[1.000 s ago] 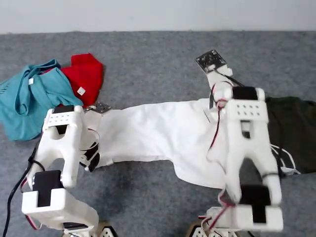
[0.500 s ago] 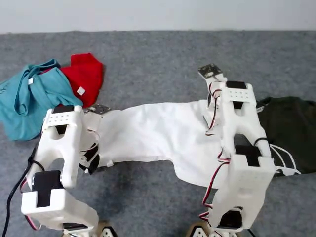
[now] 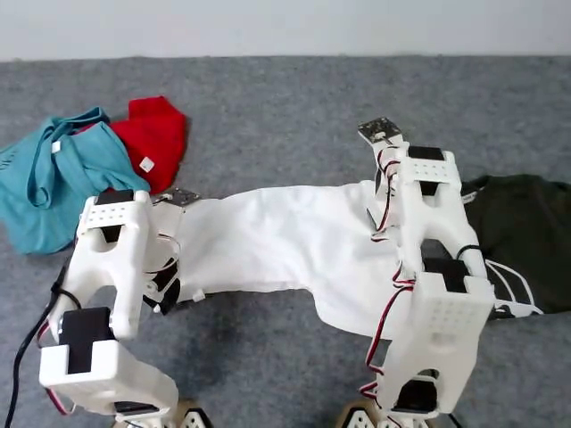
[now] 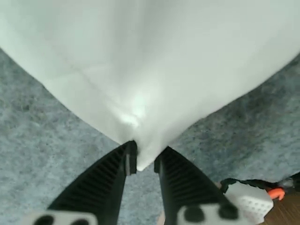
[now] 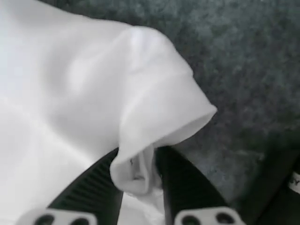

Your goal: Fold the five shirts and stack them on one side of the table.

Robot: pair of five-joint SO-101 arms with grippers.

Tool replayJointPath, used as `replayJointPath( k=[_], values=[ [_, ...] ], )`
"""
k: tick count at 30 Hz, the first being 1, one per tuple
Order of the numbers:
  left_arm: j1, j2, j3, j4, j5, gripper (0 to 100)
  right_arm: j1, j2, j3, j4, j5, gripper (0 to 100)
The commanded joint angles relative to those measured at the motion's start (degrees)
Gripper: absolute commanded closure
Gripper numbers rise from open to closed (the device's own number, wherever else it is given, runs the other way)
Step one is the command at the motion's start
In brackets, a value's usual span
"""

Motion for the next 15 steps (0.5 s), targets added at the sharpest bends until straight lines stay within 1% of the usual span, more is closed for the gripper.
replayJointPath(
  k=[1, 7, 10, 15],
  values=[
    [0.0, -2.2, -1.8, 0.62, 0.26, 92, 1.8, -3.3, -3.16, 3.3, -0.09, 96.3],
    [0.0, -2.2, -1.8, 0.62, 0.26, 92, 7.78, -3.3, -7.56, 3.65, 0.53, 97.0],
    [0.09, -2.2, -1.71, 0.53, 0.26, 92, 9.01, -2.42, -8.53, 3.65, 3.08, 97.0],
    [0.09, -2.2, -1.54, 0.53, 0.26, 92, 9.8, -0.84, -8.7, 2.77, 3.52, 96.9]
  ],
)
